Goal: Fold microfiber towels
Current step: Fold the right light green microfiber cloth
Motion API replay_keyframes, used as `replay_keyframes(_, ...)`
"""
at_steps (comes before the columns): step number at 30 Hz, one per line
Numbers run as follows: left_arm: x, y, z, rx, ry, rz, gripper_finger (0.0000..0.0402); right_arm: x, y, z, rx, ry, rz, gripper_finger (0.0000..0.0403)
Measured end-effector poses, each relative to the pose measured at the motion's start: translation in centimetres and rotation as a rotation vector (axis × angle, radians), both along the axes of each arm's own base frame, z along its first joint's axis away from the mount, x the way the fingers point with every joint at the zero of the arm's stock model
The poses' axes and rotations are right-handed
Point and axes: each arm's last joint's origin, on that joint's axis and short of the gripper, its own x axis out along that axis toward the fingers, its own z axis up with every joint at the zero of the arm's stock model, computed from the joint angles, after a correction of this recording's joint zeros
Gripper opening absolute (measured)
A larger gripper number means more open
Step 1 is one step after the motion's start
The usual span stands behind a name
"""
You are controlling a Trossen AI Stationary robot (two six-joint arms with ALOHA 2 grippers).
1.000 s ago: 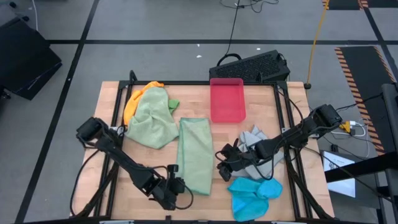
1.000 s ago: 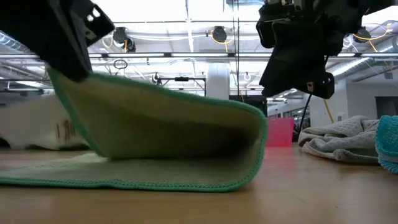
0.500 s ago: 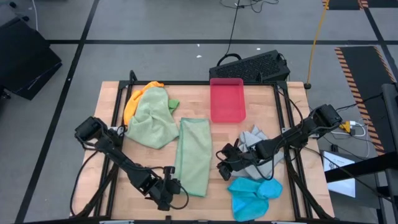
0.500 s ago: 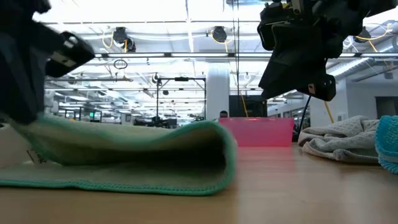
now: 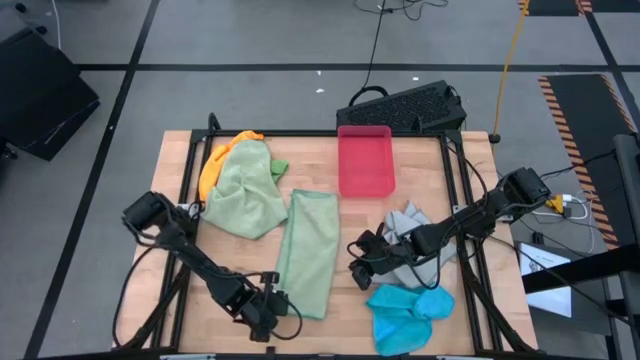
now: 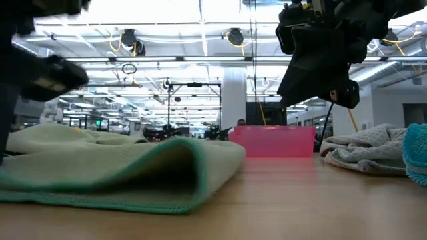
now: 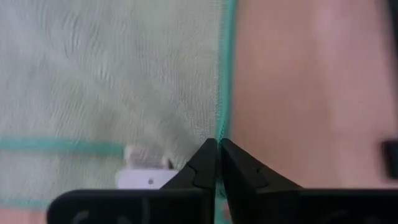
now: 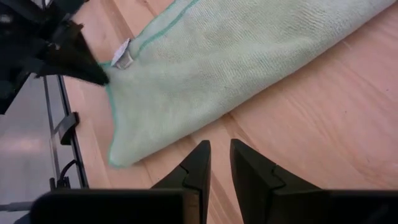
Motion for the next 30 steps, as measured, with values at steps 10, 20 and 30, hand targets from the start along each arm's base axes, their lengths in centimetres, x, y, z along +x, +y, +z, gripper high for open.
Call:
replay_keyframes(10, -1.6, 1.9, 0.9, -0.023, 0.249, 0.092, 0.0118, 0.0, 0.0, 0.0, -0.004, 0.006, 0.002, 0.0052)
replay_keyframes(20, -2.9, 5.5, 8.2, -0.169, 0.164, 0.190, 0.0199, 0.0, 0.0, 0.0, -0.001, 0.007, 0.001, 0.0052)
replay_keyframes(30, 2.1, 15.9, 8.7, -0.142, 0.033, 0.541, 0.0189, 0.3, -0.8, -0.1, 0.010, 0.023, 0.054, 0.0052)
